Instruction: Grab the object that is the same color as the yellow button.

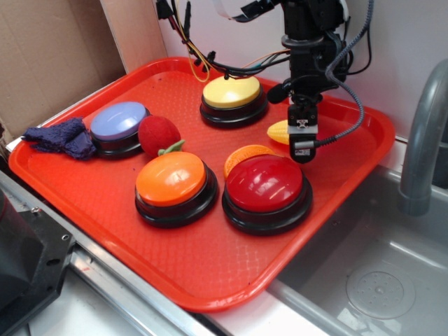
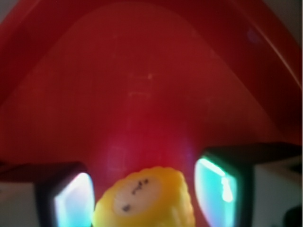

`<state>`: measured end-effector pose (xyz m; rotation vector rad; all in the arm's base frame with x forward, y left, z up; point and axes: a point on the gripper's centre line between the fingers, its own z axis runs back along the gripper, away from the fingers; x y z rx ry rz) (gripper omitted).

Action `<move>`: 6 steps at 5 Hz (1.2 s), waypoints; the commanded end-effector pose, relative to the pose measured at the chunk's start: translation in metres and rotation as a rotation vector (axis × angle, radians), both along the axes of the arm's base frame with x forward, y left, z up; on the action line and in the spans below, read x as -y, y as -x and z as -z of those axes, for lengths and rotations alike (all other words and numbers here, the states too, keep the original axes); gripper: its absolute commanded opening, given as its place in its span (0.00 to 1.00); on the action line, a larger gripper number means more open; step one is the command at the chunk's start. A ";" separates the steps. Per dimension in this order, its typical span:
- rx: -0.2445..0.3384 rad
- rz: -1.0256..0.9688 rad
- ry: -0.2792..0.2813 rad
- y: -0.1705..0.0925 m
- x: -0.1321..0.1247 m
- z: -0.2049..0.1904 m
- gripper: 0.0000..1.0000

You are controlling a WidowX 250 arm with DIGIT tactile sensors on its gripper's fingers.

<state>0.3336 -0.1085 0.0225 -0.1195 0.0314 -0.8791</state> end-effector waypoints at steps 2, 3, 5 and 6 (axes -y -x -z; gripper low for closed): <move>-0.016 -0.103 0.040 0.009 -0.004 -0.030 0.00; -0.002 -0.249 0.021 0.019 -0.022 -0.055 0.00; -0.016 -0.504 -0.103 0.055 -0.058 -0.094 0.00; -0.023 -0.641 -0.130 0.085 -0.083 -0.113 0.00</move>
